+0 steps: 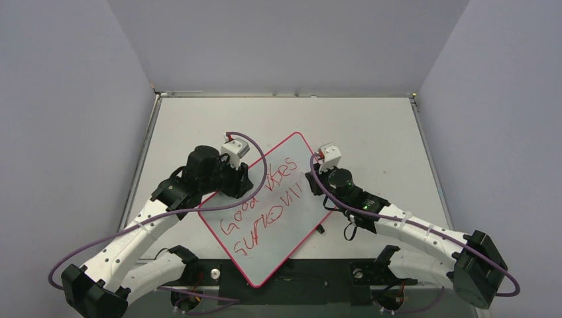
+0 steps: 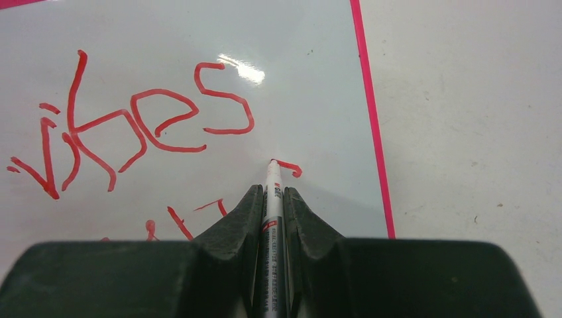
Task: Write a sentence on the whiteboard
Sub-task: Write a sentence on the whiteboard stand.
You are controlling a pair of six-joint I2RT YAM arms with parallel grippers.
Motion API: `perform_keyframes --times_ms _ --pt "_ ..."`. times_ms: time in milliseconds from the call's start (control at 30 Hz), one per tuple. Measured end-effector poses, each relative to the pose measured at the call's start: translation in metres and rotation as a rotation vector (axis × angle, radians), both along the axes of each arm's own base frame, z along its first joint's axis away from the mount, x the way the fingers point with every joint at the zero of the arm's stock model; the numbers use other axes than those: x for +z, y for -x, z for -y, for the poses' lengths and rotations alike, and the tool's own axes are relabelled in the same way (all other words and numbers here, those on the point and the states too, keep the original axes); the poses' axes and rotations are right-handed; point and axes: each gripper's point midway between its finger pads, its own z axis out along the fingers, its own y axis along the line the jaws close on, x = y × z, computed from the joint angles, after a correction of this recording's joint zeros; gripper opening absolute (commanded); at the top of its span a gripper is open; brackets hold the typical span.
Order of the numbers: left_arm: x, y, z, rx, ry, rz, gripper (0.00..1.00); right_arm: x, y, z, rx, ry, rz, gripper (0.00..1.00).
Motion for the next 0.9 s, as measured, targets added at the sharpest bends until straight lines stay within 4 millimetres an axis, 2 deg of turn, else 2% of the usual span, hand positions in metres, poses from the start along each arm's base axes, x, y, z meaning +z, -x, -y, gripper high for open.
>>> perform_keyframes --times_ms 433,900 --pt "0.0 0.0 0.0 -0.001 0.001 0.001 0.0 0.006 0.008 -0.009 0.054 -0.047 -0.002 0.0" --pt "0.0 0.0 0.0 -0.001 0.001 0.002 0.0 -0.011 0.029 0.0 0.063 -0.085 -0.038 0.0"
